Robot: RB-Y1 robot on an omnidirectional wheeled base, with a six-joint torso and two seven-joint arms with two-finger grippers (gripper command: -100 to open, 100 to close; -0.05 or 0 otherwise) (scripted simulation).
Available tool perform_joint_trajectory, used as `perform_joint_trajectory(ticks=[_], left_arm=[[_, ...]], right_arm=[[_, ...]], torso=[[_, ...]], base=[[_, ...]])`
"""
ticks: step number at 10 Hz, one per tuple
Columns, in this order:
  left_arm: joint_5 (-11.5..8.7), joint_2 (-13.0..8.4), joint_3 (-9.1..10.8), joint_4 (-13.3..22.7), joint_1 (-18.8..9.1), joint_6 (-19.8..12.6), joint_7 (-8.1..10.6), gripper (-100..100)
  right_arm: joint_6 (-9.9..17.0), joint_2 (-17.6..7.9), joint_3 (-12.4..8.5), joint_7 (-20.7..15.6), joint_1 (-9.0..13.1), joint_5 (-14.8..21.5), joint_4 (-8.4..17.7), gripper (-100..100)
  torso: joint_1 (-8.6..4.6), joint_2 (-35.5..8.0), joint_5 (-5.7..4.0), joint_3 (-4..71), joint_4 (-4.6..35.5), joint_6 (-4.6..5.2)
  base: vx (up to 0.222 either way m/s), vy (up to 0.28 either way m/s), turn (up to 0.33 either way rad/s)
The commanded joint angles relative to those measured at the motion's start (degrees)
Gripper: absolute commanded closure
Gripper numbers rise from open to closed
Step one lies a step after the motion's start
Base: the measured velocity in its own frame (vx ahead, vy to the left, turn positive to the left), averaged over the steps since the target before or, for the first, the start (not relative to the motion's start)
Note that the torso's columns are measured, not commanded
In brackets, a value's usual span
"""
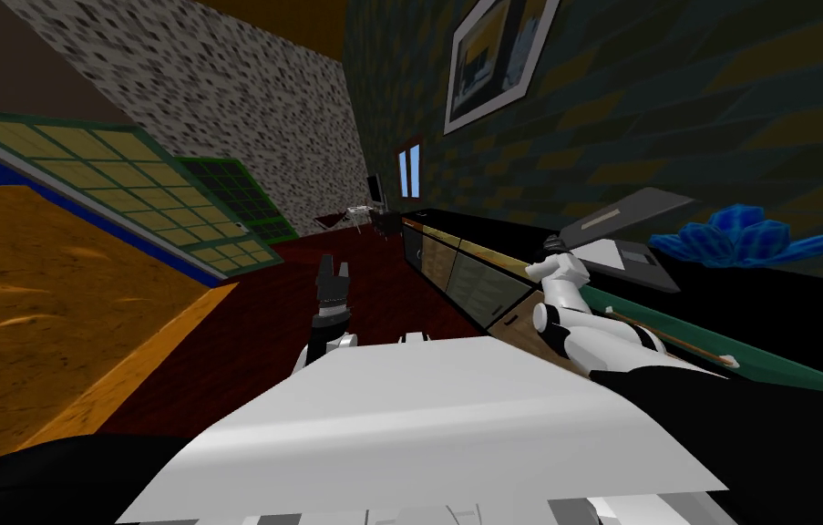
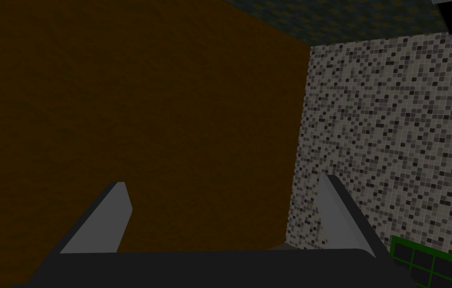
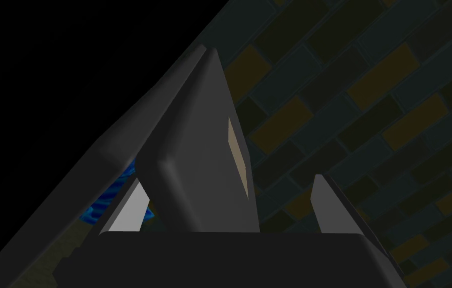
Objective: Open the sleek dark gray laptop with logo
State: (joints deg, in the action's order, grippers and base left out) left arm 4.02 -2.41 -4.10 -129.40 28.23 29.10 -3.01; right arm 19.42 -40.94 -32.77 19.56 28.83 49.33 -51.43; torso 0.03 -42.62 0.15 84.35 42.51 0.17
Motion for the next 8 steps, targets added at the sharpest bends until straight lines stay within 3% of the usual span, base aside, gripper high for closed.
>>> perform_joint_trajectory(ticks=[1, 2, 3, 8], left_arm=[[0.0, 0.0, 0.00, 0.0, 0.0, 0.0, 0.00, 0], [0.0, 0.0, 0.00, 0.0, 0.0, 0.0, 0.00, 0], [0.0, 0.0, 0.00, 0.0, 0.0, 0.0, 0.00, 0], [0.0, 0.0, 0.00, 0.0, 0.0, 0.0, 0.00, 0]], right_arm=[[1.5, -2.0, 1.0, -1.9, 2.4, -1.9, 1.3, -100], [2.1, -1.5, 1.3, -2.5, 1.9, -2.5, 0.5, -100], [1.9, -1.7, 1.2, -2.3, 2.1, -2.2, 0.7, 0], [2.1, -1.7, 1.1, -2.3, 2.0, -2.2, 0.7, 0]], torso=[[0.25, 0.0, 0.13, 0.0, 0.0, -0.10], [0.28, 0.2, 0.03, 0.1, -0.1, -0.10], [0.15, 0.4, -0.12, 0.2, -0.2, -0.17], [-0.02, 0.4, -0.13, 0.2, -0.2, -0.20]], base=[[-0.063, -0.006, 0.029], [-0.018, -0.005, -0.004], [-0.008, -0.004, -0.017], [-0.003, 0.000, -0.005]])
